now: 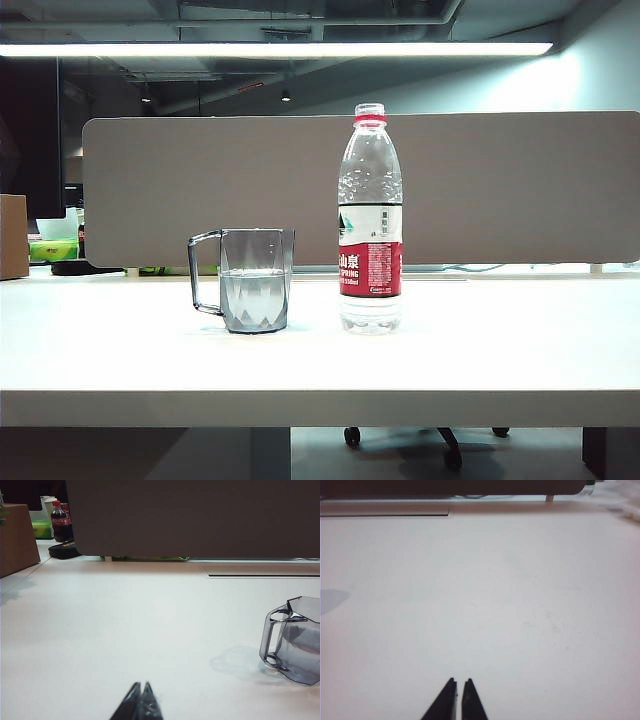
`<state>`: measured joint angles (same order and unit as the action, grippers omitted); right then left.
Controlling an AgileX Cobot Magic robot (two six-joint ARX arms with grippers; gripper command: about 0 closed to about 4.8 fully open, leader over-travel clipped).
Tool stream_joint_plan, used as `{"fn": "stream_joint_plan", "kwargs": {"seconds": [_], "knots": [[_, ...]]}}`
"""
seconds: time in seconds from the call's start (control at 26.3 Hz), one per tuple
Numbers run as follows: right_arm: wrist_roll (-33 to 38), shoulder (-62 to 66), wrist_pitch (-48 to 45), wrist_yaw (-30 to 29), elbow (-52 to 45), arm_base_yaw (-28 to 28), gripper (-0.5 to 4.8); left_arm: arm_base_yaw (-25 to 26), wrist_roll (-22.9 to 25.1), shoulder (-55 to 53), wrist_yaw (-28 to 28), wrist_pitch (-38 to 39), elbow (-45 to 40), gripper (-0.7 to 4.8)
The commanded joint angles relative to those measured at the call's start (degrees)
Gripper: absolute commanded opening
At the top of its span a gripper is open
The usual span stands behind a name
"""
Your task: Pick up the mineral water bottle on the table and pour water into the mug until it's half full.
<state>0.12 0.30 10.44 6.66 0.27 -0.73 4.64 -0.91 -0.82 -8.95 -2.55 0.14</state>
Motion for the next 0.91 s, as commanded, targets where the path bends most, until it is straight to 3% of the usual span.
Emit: {"fn": "stream_joint_plan", "kwargs": {"seconds": [0.04, 0.91], "knots": [[-0.13, -0.11, -0.5, -0.57, -0.2, -0.07, 0.41, -0.04, 0.07, 0.13, -0.33, -0.48, 0.31, -0.05], [-0.13, -0.11, -0.55, -0.59, -0.2, -0.04, 0.41, -1.09, 1.53, 0.44, 0.33, 3.08, 0.31, -0.05]]}}
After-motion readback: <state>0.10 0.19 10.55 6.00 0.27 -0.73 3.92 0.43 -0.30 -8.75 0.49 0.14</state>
